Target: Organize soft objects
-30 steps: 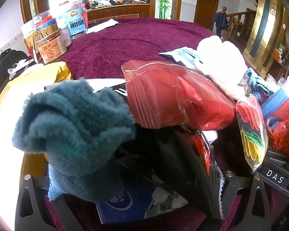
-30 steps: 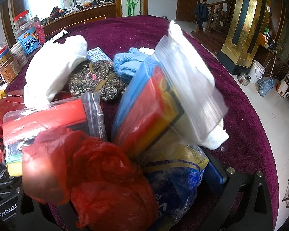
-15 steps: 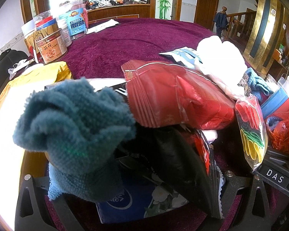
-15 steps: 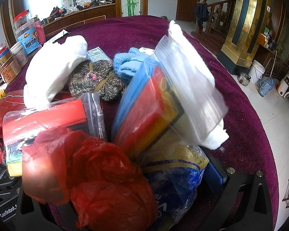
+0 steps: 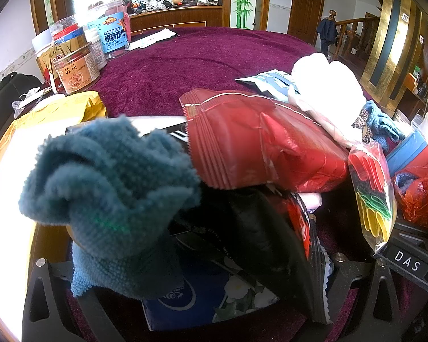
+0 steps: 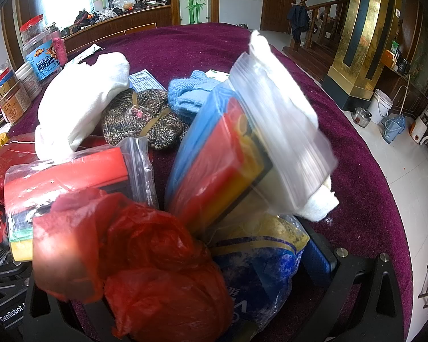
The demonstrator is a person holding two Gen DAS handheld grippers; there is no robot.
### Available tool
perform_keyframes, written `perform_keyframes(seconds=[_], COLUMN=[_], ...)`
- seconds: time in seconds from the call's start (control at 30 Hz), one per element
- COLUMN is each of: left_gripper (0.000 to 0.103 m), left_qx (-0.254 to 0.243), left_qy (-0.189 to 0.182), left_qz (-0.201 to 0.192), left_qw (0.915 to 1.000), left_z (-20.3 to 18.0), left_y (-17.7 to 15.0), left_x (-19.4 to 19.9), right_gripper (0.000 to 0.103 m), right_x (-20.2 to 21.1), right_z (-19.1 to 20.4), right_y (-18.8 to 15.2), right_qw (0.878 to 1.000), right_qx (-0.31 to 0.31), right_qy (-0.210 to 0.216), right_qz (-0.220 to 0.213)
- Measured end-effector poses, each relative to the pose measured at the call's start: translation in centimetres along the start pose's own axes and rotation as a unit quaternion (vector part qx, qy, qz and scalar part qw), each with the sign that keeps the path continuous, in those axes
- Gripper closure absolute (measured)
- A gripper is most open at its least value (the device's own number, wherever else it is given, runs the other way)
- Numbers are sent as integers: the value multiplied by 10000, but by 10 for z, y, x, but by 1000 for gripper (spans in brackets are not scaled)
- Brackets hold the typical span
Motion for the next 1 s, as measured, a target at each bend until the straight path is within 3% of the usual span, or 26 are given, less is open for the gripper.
perform_keyframes(seconds=[0.83, 1.0], left_gripper=[1, 1], left_qx=[-98, -348], left_qy=[-55, -181], left_qz=[108, 355], left_qw=[9999, 9986], left_z=[0, -2], left_y=[-1, -17], left_x=[2, 10], right_gripper=[0, 0], right_x=[0, 4], right_z=[2, 4], right_y=[0, -2], right_qw=[10000, 9974], right_qx=[13, 532], right_qy=[-16, 363], right_qz=[-5, 325])
Point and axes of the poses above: each gripper's, at about its wrist camera, not at the fingertips, and x roughly against the way its jaws point, z to its left, y to its top, the point moved 7 cm from there along -x, roughly the way its jaws point, and after that the axes turned 5 degrees about z, right-handed, at the moved point
